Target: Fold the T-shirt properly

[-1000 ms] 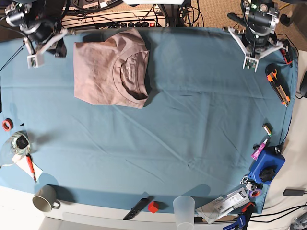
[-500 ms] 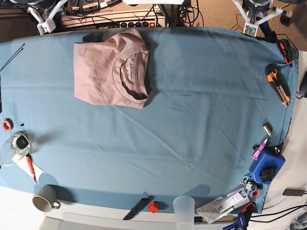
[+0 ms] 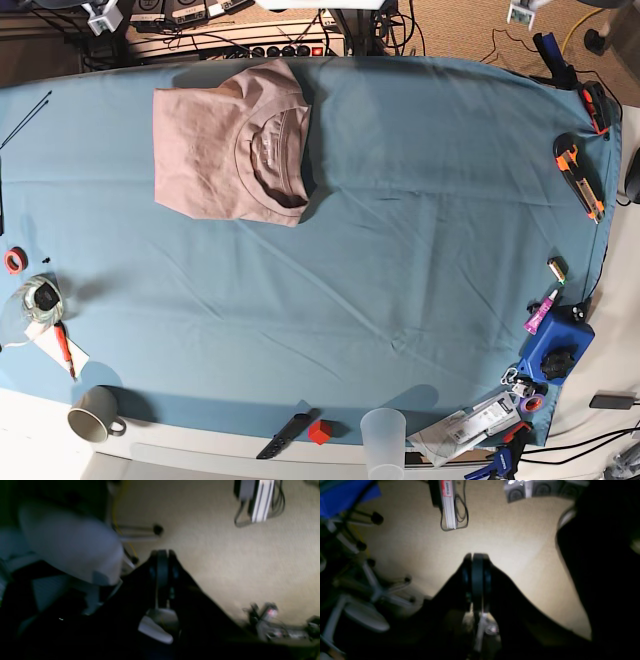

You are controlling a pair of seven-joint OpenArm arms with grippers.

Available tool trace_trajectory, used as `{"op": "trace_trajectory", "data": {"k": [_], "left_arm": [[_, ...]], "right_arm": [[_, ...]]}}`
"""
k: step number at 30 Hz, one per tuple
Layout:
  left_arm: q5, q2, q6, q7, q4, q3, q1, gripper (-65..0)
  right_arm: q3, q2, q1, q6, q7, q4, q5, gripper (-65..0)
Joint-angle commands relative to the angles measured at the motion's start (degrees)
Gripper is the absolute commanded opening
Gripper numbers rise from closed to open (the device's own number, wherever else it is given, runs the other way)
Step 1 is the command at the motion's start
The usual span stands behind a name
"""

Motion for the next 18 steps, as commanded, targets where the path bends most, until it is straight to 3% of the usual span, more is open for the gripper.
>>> {"op": "trace_trajectory", "data": {"k": [1, 5, 8, 10, 12, 18], "left_arm": [[0.26, -0.28, 0.22, -0.81, -1.33, -0.13, -0.15, -65.0], [-0.44, -0.15, -2.14, -2.95, -9.68, -0.11, -4.39, -65.0], [-2.80, -0.13, -2.69, -7.32, -16.09, -0.13, -7.54, -65.0], [-4.42, -0.11, -5.05, -11.32, -21.11, -0.11, -9.90, -65.0], [-5.25, 0.46, -7.56, -15.28, -26.99, -0.13, -12.66, -65.0], [-5.31, 5.18, -10.45, -28.15, -48.63, -0.13, -22.18, -65.0]], "right_arm": [[-1.29, 1.60, 0.11, 0.23, 0.79, -1.99, -1.09, -65.0], [-7.87, 3.98, 5.25, 0.23, 2.91, -12.55, -5.81, -65.0], [-12.02, 4.13, 9.86, 0.23, 5.46, -19.74, -9.77, -65.0], [-15.02, 4.13, 12.83, 0.23, 8.74, -24.63, -12.46, -65.0], [-18.23, 4.13, 15.65, 0.23, 13.51, -29.64, -15.65, -65.0], [-27.36, 3.72, 24.24, 0.23, 32.20, -45.03, -25.24, -65.0]]}}
